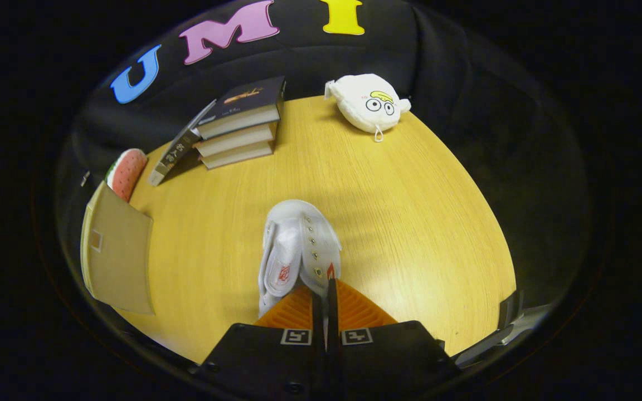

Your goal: Open the storage box then place both shoes into the box .Put the left shoe in first, then the right shoe, with the right side of both shoes facing outward in a uniform manner.

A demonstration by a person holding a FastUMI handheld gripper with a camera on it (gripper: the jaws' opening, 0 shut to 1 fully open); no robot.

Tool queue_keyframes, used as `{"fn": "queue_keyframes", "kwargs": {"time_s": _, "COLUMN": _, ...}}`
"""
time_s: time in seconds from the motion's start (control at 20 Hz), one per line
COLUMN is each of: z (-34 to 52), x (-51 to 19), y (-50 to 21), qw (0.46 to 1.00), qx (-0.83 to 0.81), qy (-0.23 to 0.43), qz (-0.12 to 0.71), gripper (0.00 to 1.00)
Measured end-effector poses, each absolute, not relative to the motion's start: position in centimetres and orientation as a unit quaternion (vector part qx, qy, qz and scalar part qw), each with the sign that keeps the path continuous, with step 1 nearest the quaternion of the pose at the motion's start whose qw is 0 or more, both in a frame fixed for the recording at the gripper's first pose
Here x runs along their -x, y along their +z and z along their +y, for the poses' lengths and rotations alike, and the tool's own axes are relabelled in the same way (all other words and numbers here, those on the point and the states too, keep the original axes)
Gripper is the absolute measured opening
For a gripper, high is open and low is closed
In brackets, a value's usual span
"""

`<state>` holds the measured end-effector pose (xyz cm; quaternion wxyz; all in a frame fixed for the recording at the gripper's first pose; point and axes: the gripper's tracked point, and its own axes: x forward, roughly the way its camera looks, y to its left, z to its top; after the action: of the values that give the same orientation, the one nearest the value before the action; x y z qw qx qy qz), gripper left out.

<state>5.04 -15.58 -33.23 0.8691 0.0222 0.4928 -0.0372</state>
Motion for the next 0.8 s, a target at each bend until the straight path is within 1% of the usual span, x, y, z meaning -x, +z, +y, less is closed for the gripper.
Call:
{"fn": "queue_keyframes", "kwargs": {"time_s": 0.1, "z": -15.4, "x": -5.4, "y": -33.6, "qw": 0.876, "qx": -0.038, "qy": -0.044, "qz": 0.478, "gripper": 0.06}}
{"fn": "queue_keyframes", "kwargs": {"time_s": 0.15, "z": -15.1, "x": -6.0, "y": -34.2, "qw": 0.875, "qx": -0.054, "qy": -0.043, "qz": 0.479, "gripper": 0.08}}
{"fn": "queue_keyframes", "kwargs": {"time_s": 0.2, "z": -15.5, "x": -6.0, "y": -34.4, "qw": 0.874, "qx": -0.060, "qy": -0.056, "qz": 0.479, "gripper": 0.23}}
{"fn": "queue_keyframes", "kwargs": {"time_s": 0.3, "z": -15.2, "x": -7.0, "y": -35.2, "qw": 0.871, "qx": -0.088, "qy": -0.051, "qz": 0.481, "gripper": 0.30}}
{"fn": "queue_keyframes", "kwargs": {"time_s": 0.4, "z": -15.4, "x": -7.2, "y": -35.9, "qw": 0.868, "qx": -0.090, "qy": -0.042, "qz": 0.486, "gripper": 0.34}}
{"fn": "queue_keyframes", "kwargs": {"time_s": 0.45, "z": -15.8, "x": -7.4, "y": -35.9, "qw": 0.871, "qx": -0.093, "qy": -0.043, "qz": 0.480, "gripper": 0.29}}
{"fn": "queue_keyframes", "kwargs": {"time_s": 0.5, "z": -16.1, "x": -7.3, "y": -35.7, "qw": 0.876, "qx": -0.096, "qy": -0.043, "qz": 0.472, "gripper": 0.19}}
{"fn": "queue_keyframes", "kwargs": {"time_s": 0.6, "z": -16.3, "x": -7.4, "y": -35.6, "qw": 0.880, "qx": -0.109, "qy": -0.041, "qz": 0.460, "gripper": 0.07}}
{"fn": "queue_keyframes", "kwargs": {"time_s": 0.65, "z": -16.1, "x": -7.3, "y": -35.6, "qw": 0.878, "qx": -0.117, "qy": -0.039, "qz": 0.462, "gripper": 0.05}}
{"fn": "queue_keyframes", "kwargs": {"time_s": 0.8, "z": -15.3, "x": -6.9, "y": -33.9, "qw": 0.882, "qx": -0.131, "qy": -0.033, "qz": 0.452, "gripper": 0.05}}
